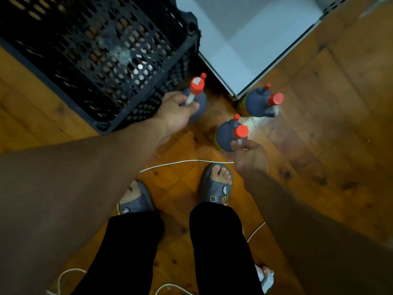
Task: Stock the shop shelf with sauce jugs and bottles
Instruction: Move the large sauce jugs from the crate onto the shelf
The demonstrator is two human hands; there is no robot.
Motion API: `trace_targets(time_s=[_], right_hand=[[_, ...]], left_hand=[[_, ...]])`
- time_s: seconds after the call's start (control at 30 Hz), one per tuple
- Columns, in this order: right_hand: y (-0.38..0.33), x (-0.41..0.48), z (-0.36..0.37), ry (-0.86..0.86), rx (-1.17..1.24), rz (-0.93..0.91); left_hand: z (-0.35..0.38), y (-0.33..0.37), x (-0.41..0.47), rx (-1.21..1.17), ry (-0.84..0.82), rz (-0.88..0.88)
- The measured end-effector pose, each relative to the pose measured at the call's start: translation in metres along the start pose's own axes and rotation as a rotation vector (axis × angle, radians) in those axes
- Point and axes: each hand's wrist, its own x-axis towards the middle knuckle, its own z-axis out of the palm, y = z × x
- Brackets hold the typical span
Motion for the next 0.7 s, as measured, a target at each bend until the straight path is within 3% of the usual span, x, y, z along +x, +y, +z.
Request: trace_targets(time_s=[0.37, 0.7], right_hand=[[-0.098, -0.122, -0.062, 0.012, -0.102, -0.128], [-0.222, -0.287, -0.135, 0.138, 0.048, -0.365]], left_hand=[[-0.081, 0.076, -0.151, -0.268, 0.004, -0.001], [-0.216, 0.181, -0.312, -0.314, 0.084, 0.269]])
